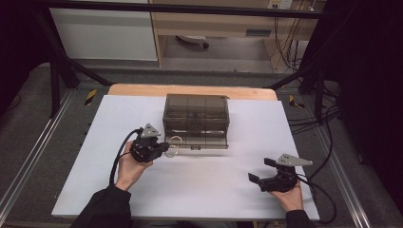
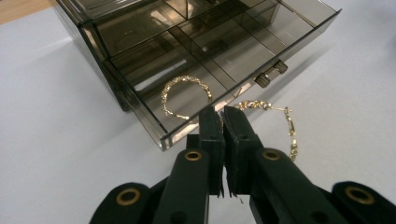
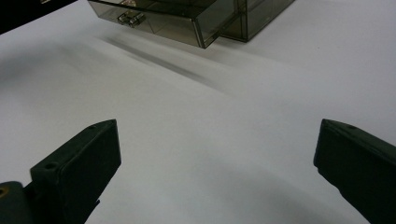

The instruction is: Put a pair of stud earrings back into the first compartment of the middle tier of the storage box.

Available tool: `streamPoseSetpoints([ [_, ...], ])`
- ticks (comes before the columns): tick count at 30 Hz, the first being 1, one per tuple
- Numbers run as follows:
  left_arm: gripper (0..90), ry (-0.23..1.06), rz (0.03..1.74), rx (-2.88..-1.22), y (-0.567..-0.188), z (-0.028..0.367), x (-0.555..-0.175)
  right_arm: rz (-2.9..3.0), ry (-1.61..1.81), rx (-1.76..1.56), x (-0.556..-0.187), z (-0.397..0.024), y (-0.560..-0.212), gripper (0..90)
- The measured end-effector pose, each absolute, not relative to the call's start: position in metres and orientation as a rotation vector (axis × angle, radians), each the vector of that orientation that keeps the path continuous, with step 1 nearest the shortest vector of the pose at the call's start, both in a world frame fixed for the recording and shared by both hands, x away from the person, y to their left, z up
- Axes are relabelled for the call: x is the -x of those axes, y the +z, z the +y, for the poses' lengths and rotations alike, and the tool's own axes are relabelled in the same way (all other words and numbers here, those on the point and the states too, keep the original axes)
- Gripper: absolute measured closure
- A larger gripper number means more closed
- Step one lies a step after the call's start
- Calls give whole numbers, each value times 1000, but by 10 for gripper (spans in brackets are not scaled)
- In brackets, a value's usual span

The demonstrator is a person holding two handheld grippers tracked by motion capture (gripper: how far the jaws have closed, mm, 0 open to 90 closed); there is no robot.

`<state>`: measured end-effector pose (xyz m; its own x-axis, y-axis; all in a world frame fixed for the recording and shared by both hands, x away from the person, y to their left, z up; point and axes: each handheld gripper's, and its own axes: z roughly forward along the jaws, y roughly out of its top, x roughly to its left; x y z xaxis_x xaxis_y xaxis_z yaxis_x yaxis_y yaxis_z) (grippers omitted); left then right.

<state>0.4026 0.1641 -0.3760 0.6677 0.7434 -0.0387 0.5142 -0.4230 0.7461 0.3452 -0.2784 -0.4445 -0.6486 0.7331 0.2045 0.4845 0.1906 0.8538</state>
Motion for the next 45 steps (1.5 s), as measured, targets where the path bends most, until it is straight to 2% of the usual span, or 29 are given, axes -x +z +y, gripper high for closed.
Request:
streamPoseSetpoints([
  [20,864,415,1010,-2106,-369,148,-434,2218,1441,-1163,-345,-279,-444,12],
  [32,864,443,1076,-2114,-386,146,-456,2218,1444,-1167,-345,-278,-444,12],
  [45,863,446,1095,-2137,-400,144,-462,2216,1446,-1165,-345,-279,-444,12],
])
